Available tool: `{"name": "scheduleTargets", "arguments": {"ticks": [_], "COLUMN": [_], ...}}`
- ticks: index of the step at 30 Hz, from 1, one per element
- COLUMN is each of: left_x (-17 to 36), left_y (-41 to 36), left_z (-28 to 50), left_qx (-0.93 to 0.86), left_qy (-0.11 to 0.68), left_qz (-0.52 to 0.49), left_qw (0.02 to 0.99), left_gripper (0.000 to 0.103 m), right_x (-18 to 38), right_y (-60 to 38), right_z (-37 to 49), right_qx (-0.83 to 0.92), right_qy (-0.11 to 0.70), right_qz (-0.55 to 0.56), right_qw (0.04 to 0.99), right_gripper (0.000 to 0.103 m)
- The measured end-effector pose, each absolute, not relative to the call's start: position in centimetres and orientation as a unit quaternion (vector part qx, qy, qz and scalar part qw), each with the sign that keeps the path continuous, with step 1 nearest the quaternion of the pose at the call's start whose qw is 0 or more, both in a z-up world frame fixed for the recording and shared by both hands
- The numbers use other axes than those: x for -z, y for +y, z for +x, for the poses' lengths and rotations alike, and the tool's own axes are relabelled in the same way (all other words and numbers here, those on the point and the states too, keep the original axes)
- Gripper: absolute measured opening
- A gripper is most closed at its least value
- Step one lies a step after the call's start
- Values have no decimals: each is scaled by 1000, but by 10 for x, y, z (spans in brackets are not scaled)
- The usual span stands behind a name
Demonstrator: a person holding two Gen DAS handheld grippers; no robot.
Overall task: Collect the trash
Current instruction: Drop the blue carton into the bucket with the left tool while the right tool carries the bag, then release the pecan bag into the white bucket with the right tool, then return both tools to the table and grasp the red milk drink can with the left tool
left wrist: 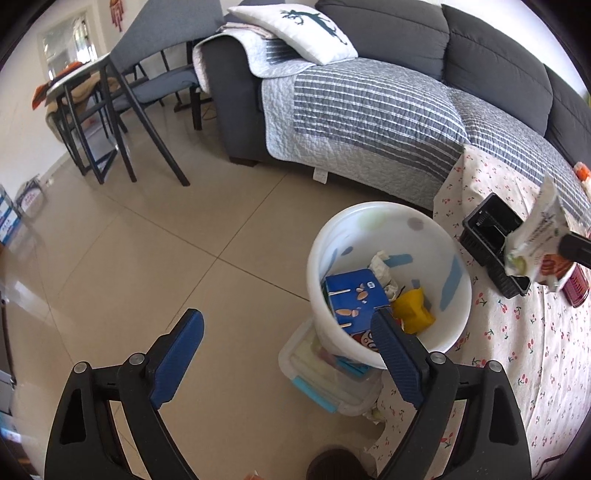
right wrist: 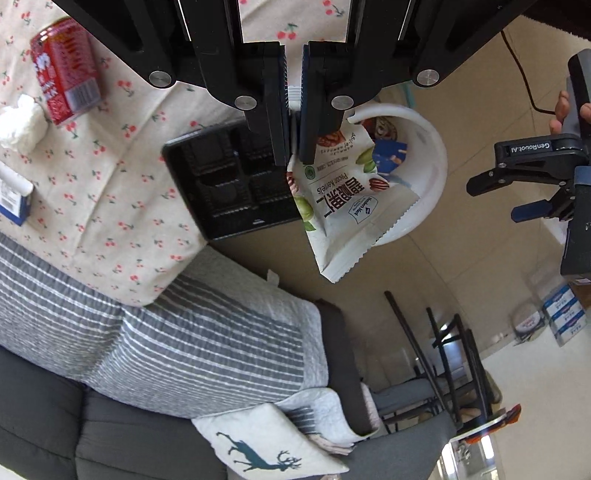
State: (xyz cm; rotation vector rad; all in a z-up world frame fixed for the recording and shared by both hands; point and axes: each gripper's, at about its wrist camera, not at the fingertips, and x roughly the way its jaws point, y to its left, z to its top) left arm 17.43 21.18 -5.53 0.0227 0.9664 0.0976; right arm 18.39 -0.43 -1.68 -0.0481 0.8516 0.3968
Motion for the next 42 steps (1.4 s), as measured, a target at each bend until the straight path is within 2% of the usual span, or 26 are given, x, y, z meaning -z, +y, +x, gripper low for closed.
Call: {"name": "scheduleTargets", "arguments": {"ticks": [14, 15, 16, 17, 18, 27, 31, 42], "left_x": [58, 58, 57, 57, 56, 47, 40, 15], "left_y": [229, 228, 228, 227, 227, 210, 190, 87], "left_z": [175, 176, 176, 175, 175, 174, 173, 174], "left_qx": [-44, -43, -42, -42, -42, -31, -15, 52], "left_qy": [472, 473, 473, 472, 472, 470, 467, 458], "left_qz": [-10, -10, -10, -10, -10, -21, -19, 19], "left_qw": [880, 880, 880, 880, 881, 882, 884, 887], "left_gripper": [94, 94, 94, 94, 94, 93, 93, 94], "right_x": [36, 35, 35, 34, 32, 16, 9, -4], "right_y": [61, 61, 60, 58, 56, 28, 4, -104], "right_z": [223, 224, 225, 225, 224, 207, 196, 161], "right_qx": [-181, -181, -181, -179, -175, -172, -164, -90], "right_qy": [416, 413, 413, 414, 411, 404, 401, 412], "right_qz": [-53, -49, -43, -34, -27, -18, -13, 11], "right_qw": [890, 891, 891, 892, 894, 898, 901, 907], "right_gripper": [8, 11, 28, 49, 56, 65, 72, 83]}}
